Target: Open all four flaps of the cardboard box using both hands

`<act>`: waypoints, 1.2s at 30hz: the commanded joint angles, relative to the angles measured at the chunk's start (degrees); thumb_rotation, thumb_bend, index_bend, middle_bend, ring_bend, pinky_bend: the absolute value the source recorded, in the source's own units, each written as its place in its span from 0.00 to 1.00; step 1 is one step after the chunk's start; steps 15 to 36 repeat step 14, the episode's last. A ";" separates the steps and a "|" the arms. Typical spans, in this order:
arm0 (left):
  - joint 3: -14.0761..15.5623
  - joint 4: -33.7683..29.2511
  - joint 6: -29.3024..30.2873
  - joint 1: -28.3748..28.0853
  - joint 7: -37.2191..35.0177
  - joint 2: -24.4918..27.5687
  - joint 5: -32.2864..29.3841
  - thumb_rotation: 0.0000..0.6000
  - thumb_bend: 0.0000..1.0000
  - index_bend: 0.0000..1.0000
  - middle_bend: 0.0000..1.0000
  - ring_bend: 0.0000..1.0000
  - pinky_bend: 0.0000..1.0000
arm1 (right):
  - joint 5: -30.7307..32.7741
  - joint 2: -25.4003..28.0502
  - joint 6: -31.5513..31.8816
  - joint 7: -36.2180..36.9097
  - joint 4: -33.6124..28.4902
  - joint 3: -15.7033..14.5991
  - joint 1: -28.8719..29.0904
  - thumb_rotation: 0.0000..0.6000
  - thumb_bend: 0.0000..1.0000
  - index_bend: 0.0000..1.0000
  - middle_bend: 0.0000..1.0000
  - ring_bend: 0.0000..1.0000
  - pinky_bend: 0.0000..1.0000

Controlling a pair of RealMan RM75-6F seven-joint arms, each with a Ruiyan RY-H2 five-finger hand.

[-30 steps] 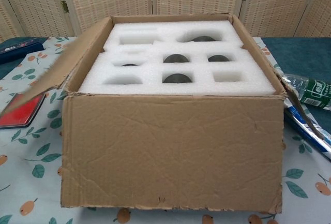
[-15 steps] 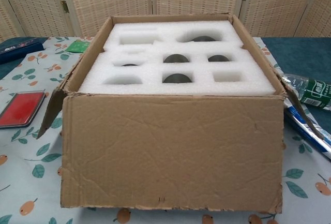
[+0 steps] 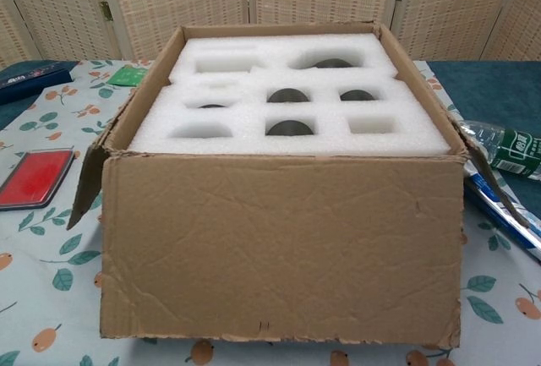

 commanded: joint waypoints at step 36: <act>1.17 11.39 3.46 7.12 -5.13 -7.15 7.52 1.00 0.38 0.05 0.12 0.02 0.00 | -2.40 -1.23 -0.92 -3.57 -2.29 -0.52 0.80 0.70 0.54 0.07 0.00 0.00 0.00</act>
